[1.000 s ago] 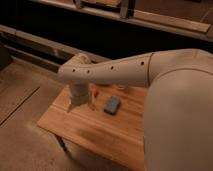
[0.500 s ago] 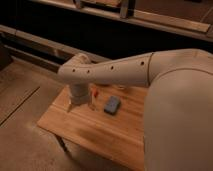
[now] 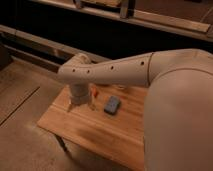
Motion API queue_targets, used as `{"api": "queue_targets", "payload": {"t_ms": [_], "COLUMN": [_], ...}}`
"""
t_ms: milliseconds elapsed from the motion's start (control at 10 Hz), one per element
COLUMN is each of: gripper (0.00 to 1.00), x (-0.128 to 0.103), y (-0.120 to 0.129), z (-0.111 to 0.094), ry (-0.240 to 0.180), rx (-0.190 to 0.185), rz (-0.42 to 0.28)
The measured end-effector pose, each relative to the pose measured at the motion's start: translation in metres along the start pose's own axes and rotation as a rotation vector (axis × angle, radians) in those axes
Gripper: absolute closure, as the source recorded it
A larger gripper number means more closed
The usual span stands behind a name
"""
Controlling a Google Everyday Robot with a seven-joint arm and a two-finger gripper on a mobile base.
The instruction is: Place the pepper in the ceramic bowl
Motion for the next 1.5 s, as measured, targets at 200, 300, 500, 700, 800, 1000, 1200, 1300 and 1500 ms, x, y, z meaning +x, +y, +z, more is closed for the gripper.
{"api": "queue_targets", "payload": {"t_ms": [200, 300, 500, 700, 800, 1000, 1200, 1300, 1500], "gripper": [0.20, 0.20, 0.20, 0.20, 0.20, 0.20, 0.20, 0.20, 0.20], "x": [0.000, 0.000, 0.000, 0.000, -0.004, -0.030, -0.059, -0.067, -0.082], "y": [0.000, 0.000, 0.000, 0.000, -0.002, -0.013, -0.028, -0.033, -0.051], "z": [0.000, 0.000, 0.000, -0.001, -0.002, -0.006, -0.006, -0.005, 0.000], "ry": [0.000, 0.000, 0.000, 0.000, 0.003, 0.002, 0.009, 0.012, 0.024], "rx": [0.000, 0.000, 0.000, 0.002, 0.014, 0.054, 0.077, 0.078, 0.089], "rz": [0.000, 0.000, 0.000, -0.001, 0.004, 0.037, 0.074, 0.082, 0.105]}}
